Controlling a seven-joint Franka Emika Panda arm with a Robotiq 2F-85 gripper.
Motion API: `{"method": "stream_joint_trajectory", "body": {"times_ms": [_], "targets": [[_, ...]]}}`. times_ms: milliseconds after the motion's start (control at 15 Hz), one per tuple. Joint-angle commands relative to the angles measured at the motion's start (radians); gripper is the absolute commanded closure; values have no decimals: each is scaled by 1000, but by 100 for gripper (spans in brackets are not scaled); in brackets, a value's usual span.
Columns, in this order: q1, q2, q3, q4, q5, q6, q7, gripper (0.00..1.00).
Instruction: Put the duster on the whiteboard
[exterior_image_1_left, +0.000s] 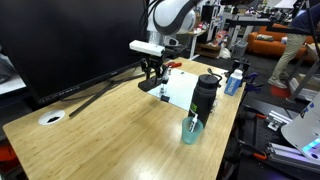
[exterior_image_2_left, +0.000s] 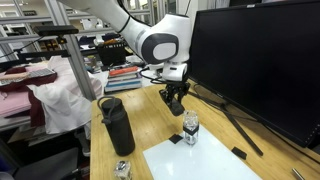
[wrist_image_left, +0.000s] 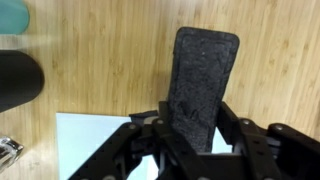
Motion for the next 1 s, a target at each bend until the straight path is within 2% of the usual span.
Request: {"method": "stream_joint_trajectory", "body": {"times_ms": [0, 400, 933], "targets": [[-1, -84, -24, -63, -54, -18, 58, 75], [-14, -201, -43, -123, -164, -121, 181, 75], [-63, -284, -36, -189, -182, -140, 256, 75]]}}
